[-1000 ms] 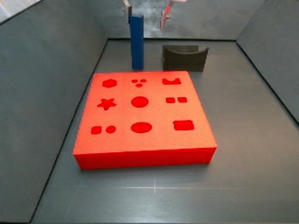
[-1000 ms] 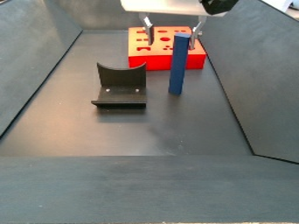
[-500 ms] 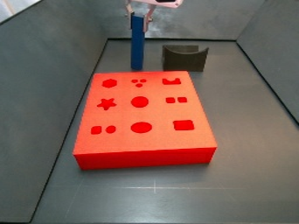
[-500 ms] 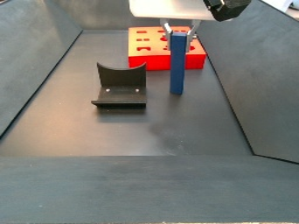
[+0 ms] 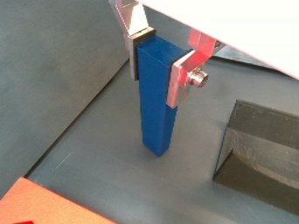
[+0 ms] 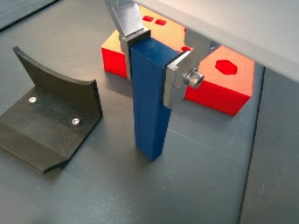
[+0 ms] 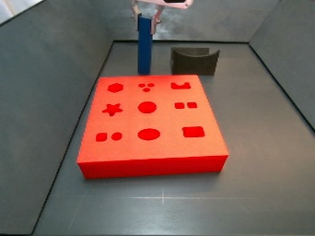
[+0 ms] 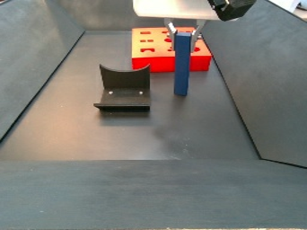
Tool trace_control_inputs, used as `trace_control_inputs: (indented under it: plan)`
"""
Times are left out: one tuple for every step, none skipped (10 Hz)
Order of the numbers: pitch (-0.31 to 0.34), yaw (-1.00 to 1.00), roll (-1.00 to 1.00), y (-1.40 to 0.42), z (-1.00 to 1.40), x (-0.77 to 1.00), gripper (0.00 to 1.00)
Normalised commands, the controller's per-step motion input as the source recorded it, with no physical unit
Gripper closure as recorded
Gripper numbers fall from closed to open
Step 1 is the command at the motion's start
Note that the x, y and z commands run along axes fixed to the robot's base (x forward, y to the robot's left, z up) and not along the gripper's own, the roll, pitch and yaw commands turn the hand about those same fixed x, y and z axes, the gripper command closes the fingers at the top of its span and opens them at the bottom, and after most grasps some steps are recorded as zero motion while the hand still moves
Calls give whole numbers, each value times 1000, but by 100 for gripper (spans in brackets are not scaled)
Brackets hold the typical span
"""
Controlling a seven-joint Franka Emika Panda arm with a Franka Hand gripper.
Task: Pick up the rectangle object. Move up. Move to above the board. Insert the rectangle object.
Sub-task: Pick up the rectangle object, then move up.
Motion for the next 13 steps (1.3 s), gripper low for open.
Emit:
trace_control_inputs:
  plan:
    - [0,0,0,0,0,0,100]
    - [0,0,0,0,0,0,100]
    - [0,0,0,0,0,0,100]
    - [0,0,0,0,0,0,100]
    - [0,0,0,0,0,0,100]
    - [0,0,0,0,0,0,100]
    - [0,0,0,0,0,0,100]
    - [0,0,0,0,833,0,100]
    - [24,6,-4,-7,777,-46,100]
    - [23,7,-10,-10,669,-42,100]
    - [23,8,-20,-12,522,-26,100]
    - [32,7,-31,-8,352,-12,100]
    - [47,7,-44,-9,176,0,100]
